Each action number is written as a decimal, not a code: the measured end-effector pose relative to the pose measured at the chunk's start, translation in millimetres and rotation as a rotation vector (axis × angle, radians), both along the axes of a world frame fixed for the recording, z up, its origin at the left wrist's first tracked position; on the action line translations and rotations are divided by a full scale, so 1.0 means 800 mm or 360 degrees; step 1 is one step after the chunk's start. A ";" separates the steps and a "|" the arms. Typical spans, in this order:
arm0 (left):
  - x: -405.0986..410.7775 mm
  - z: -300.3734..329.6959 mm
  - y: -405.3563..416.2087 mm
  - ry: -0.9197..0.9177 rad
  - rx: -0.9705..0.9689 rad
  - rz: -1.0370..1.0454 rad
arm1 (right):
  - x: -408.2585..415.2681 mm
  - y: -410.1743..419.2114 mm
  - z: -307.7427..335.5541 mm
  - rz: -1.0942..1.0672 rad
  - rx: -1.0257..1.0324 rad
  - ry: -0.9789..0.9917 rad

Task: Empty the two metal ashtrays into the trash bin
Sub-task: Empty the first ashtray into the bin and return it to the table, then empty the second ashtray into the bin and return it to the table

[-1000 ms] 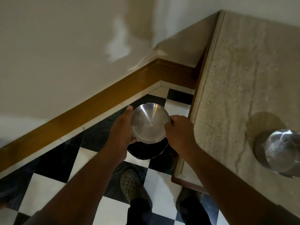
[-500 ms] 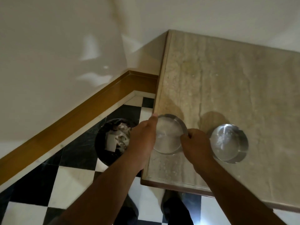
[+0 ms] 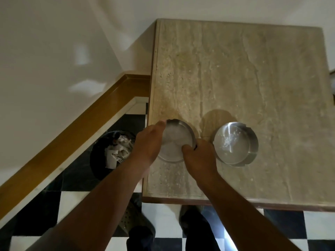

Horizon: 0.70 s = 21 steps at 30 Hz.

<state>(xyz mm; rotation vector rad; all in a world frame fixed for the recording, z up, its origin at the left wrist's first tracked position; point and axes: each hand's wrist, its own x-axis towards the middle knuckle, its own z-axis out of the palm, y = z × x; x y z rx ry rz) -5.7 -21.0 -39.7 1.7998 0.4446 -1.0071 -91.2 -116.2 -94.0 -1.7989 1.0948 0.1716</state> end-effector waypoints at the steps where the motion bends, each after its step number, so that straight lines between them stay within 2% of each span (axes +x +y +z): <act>1: 0.001 -0.002 -0.001 -0.0011 0.0017 0.0002 | 0.000 0.001 -0.002 -0.0009 0.0010 0.0006; 6: -0.001 -0.005 -0.002 -0.0134 0.0160 -0.0035 | -0.007 -0.001 0.005 -0.0058 0.0107 -0.0057; 8: -0.009 -0.002 -0.001 -0.0440 0.0304 -0.0070 | -0.016 0.001 0.012 -0.0073 0.0132 -0.0059; 10: -0.026 0.007 -0.004 -0.0676 0.0247 -0.0081 | -0.030 0.001 0.016 -0.0115 0.0183 -0.0038; 12: -0.051 0.022 -0.020 -0.0617 -0.0002 -0.0122 | -0.050 -0.003 0.016 -0.0154 0.0208 0.0013; 14: -0.075 0.026 -0.040 -0.0388 -0.0111 -0.0217 | -0.072 -0.013 0.016 -0.0221 0.0227 0.0079; 16: -0.090 0.021 -0.064 -0.0206 -0.0032 -0.0257 | -0.094 -0.029 0.016 -0.0335 0.0224 0.0131; 18: -0.094 0.019 -0.084 -0.0160 0.0084 -0.0281 | -0.111 -0.048 0.017 -0.0405 0.0187 0.0195; 21: -0.099 0.013 -0.109 -0.0150 0.0103 -0.0326 | -0.130 -0.079 0.020 -0.0485 0.0190 0.0268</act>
